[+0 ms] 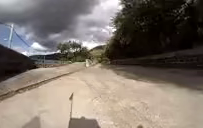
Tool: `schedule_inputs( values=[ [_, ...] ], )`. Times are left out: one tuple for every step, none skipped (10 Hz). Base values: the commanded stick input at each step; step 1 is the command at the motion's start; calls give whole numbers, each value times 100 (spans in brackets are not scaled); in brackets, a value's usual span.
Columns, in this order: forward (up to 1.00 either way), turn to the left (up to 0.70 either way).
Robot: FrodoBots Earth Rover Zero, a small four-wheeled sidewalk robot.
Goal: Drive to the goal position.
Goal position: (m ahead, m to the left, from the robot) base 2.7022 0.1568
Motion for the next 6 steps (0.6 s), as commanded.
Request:
schedule_inputs(
  values=[
    [85, 0],
    [85, 0],
    [85, 0],
    [85, 0],
    [85, 0],
    [85, 0]
  ],
)
